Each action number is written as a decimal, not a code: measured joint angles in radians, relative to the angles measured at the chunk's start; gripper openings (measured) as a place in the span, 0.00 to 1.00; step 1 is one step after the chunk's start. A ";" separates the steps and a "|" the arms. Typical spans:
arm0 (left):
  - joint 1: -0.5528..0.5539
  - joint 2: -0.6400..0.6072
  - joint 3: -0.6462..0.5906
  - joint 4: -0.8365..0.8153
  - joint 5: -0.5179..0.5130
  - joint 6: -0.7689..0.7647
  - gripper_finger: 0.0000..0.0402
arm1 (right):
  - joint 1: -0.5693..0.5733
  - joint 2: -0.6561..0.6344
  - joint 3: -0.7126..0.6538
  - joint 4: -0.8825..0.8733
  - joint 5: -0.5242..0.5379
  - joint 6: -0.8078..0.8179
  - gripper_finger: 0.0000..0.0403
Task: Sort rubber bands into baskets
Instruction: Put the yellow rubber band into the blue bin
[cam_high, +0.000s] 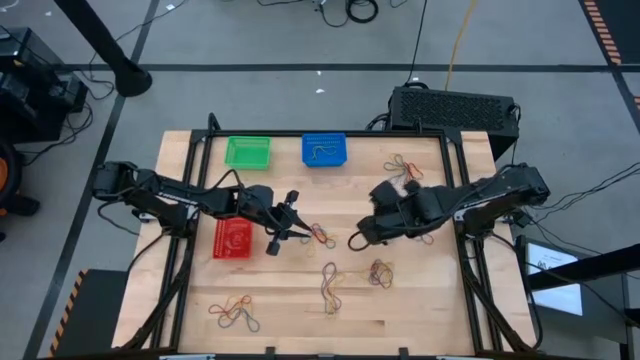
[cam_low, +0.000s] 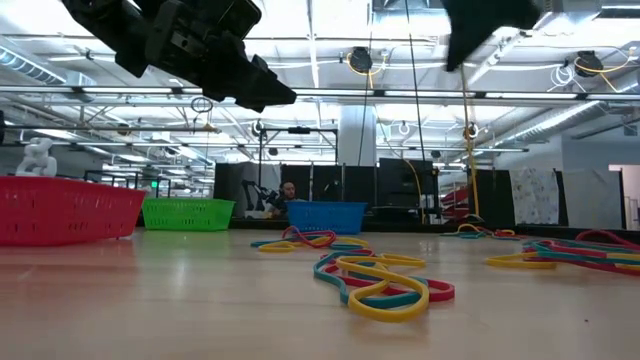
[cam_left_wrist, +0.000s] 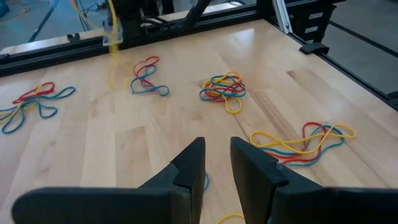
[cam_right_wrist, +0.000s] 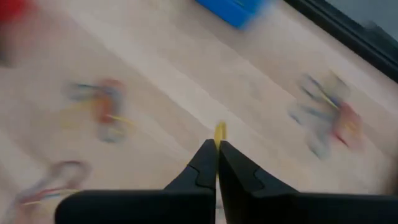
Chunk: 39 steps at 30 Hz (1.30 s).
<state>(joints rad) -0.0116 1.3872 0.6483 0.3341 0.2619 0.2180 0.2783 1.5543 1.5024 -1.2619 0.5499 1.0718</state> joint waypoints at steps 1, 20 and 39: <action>0.000 0.000 0.000 0.011 0.000 0.000 0.21 | 0.004 0.000 0.000 0.065 0.000 -0.060 0.00; -0.050 0.216 0.001 0.428 -0.008 -0.055 0.56 | 0.016 0.149 -0.001 0.617 -0.140 -0.560 0.00; -0.093 0.307 0.045 0.504 -0.008 -0.101 0.59 | -0.004 0.167 -0.001 0.659 -0.129 -0.597 0.00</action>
<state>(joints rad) -0.1043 1.6939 0.6930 0.8377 0.2535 0.1166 0.2744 1.7214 1.5013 -0.6029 0.4212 0.4746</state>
